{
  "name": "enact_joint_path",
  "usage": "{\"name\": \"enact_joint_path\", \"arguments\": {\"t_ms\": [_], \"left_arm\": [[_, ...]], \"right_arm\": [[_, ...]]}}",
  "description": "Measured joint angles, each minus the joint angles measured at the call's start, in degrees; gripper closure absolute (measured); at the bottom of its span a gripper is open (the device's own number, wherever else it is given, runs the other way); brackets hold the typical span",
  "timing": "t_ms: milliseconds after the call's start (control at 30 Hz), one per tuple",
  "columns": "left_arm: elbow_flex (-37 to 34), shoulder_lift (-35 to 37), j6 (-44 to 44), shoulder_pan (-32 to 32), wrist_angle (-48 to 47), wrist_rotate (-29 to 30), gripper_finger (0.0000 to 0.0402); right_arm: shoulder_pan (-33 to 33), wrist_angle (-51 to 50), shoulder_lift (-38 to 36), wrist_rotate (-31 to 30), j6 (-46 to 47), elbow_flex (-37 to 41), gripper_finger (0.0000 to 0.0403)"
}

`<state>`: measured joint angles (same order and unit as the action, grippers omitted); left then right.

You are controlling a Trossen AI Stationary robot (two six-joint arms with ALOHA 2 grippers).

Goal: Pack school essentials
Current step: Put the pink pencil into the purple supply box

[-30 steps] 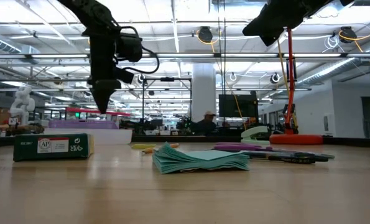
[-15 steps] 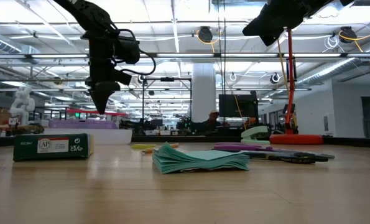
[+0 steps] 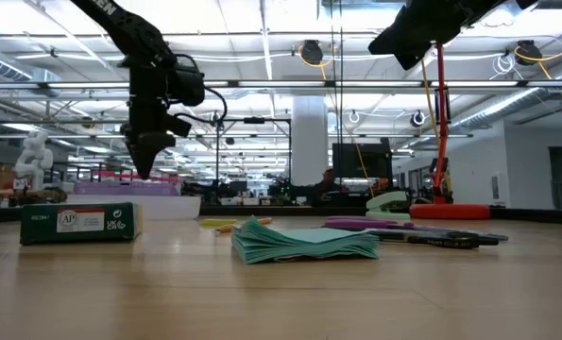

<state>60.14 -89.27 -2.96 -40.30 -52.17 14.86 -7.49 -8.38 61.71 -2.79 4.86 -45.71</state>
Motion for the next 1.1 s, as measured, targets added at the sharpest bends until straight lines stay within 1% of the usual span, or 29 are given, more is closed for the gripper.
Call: {"name": "enact_joint_path", "arguments": {"t_ms": [133,300,467,567,833,1000,1100], "left_arm": [[-1.88,0.0,-0.19,0.53,2.13,-0.22,0.036],[-4.81,0.0,-3.17,0.64,7.57,0.36,0.036],[-5.99,0.0,-4.7,0.57,9.24,3.16,0.036],[-6.68,0.0,-6.23,0.41,10.45,3.51,0.036],[-9.83,0.0,-8.67,-0.41,16.12,3.32,0.036],[-10.85,0.0,-9.86,-0.74,16.72,3.21,0.036],[-10.89,0.0,-10.01,-1.01,16.48,1.45,0.0359]], "right_arm": [[-0.02,0.0,0.0,-0.02,0.0,-0.01,0.0403],[0.0,0.0,0.0,-0.02,0.0,-0.01,0.0403],[-0.02,0.0,0.0,-0.04,0.0,-0.01,0.0403],[-0.01,0.0,0.0,-0.05,0.0,-0.01,0.0403],[-0.01,0.0,0.0,-0.08,0.0,-0.01,0.0403],[0.0,0.0,0.0,-0.09,0.0,-0.01,0.0403],[-0.02,0.0,0.0,-0.09,0.0,-0.01,0.0403]]}}
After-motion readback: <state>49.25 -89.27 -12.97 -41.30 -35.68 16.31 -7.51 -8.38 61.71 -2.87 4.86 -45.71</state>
